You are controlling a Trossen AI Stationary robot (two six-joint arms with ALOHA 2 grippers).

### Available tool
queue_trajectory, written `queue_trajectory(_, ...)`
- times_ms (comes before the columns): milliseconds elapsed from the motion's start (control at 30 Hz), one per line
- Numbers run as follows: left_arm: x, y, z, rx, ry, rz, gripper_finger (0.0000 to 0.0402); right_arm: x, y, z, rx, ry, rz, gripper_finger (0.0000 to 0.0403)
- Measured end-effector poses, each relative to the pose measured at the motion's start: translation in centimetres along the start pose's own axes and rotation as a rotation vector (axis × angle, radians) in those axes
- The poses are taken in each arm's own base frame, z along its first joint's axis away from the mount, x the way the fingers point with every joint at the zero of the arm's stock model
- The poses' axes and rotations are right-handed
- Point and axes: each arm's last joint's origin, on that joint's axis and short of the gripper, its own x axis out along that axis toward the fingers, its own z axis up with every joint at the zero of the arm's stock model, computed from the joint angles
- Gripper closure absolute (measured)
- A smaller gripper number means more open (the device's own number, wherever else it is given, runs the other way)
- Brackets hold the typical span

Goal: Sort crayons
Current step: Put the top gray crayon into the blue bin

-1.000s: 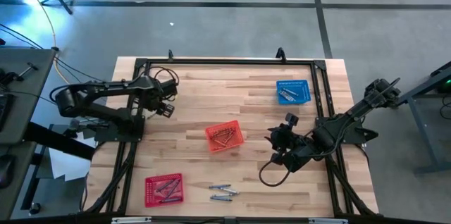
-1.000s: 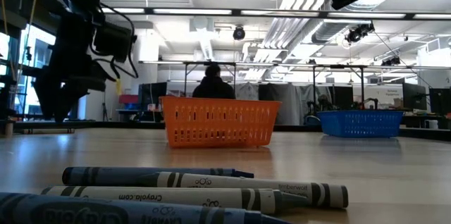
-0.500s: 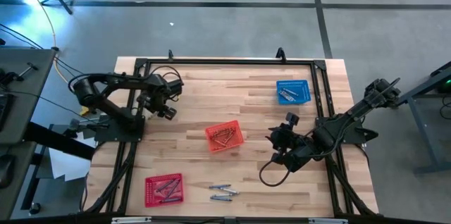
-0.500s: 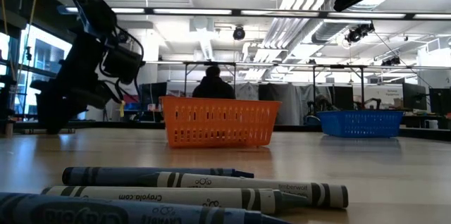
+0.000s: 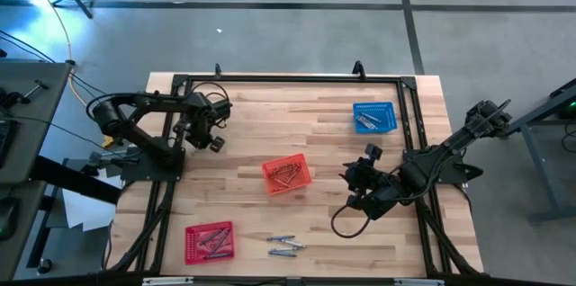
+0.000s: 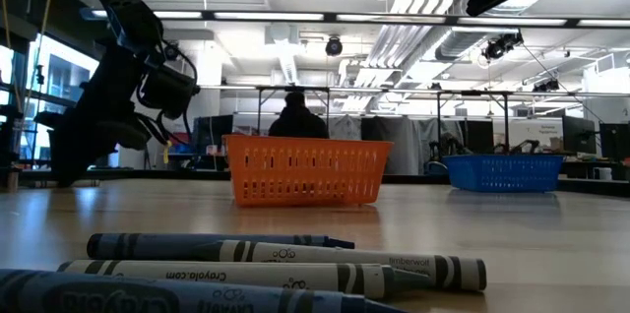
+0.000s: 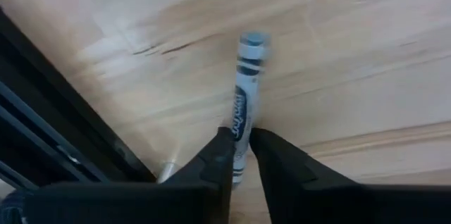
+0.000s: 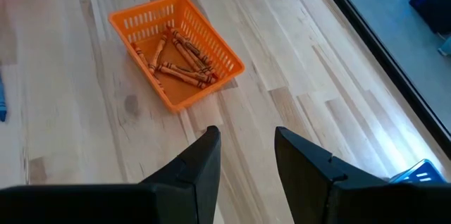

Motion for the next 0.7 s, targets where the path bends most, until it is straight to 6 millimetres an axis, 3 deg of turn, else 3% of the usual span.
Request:
queue_trajectory(200,-0.1,0.1,0.0,-0.015,0.000,-0.004,0.0394,0.0,0.0,0.0,0.009,0.000,0.000,0.0274)
queue_trajectory(467,-0.5,-0.4,0.0,0.005,-0.029,0.004,0.0399,0.0,0.0,0.0,0.009,0.000,0.000,0.0274)
queue_trajectory(700,-4.1,-2.0,0.0,0.036,-0.221,-0.110,0.0401,0.0,0.0,0.0,0.009,-0.001,0.000,0.0274)
